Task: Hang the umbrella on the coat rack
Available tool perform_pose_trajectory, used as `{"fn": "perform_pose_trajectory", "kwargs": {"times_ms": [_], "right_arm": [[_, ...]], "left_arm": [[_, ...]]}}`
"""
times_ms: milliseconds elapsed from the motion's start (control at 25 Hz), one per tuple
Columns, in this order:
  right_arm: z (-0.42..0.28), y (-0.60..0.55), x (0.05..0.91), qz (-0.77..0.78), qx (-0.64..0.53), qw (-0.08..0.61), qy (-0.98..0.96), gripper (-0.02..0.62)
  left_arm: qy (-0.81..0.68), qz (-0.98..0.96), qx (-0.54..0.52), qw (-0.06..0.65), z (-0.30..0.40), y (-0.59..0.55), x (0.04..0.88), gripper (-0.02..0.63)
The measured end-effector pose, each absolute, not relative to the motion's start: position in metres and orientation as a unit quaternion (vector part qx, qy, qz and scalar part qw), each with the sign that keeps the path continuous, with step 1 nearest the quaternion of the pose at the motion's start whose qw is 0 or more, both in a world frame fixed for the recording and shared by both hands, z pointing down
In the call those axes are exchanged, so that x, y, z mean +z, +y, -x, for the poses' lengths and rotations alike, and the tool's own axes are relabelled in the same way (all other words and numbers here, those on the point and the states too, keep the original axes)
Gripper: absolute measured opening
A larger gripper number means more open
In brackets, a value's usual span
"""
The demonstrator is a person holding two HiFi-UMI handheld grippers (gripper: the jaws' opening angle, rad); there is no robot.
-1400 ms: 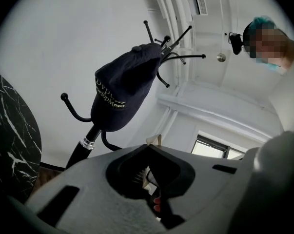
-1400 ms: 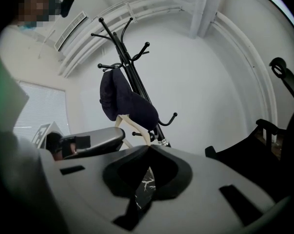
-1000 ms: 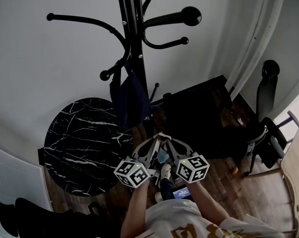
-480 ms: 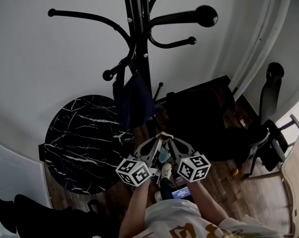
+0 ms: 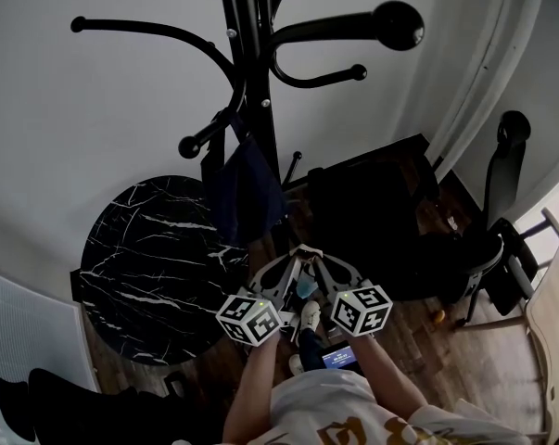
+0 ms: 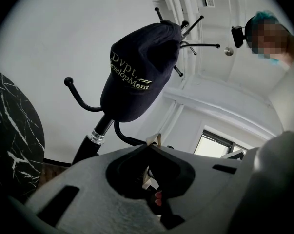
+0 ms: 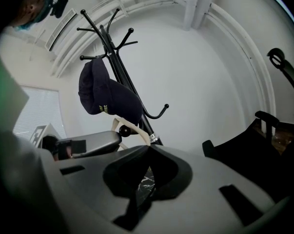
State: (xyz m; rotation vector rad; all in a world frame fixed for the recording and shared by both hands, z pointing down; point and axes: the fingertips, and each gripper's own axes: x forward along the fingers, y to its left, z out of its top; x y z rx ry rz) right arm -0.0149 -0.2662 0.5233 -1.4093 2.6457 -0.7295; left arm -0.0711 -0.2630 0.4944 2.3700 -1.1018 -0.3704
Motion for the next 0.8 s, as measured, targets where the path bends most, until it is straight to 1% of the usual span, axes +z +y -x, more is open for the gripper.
{"fn": "perform_pose_trajectory", "kwargs": {"times_ms": [800], "right_arm": [[0.019, -0.278, 0.546, 0.453, -0.255, 0.009, 0.854, 0.012]], "left_arm": [[-0.415, -0.862, -0.118, 0.266, 0.072, -0.275, 0.517, 0.020]]}}
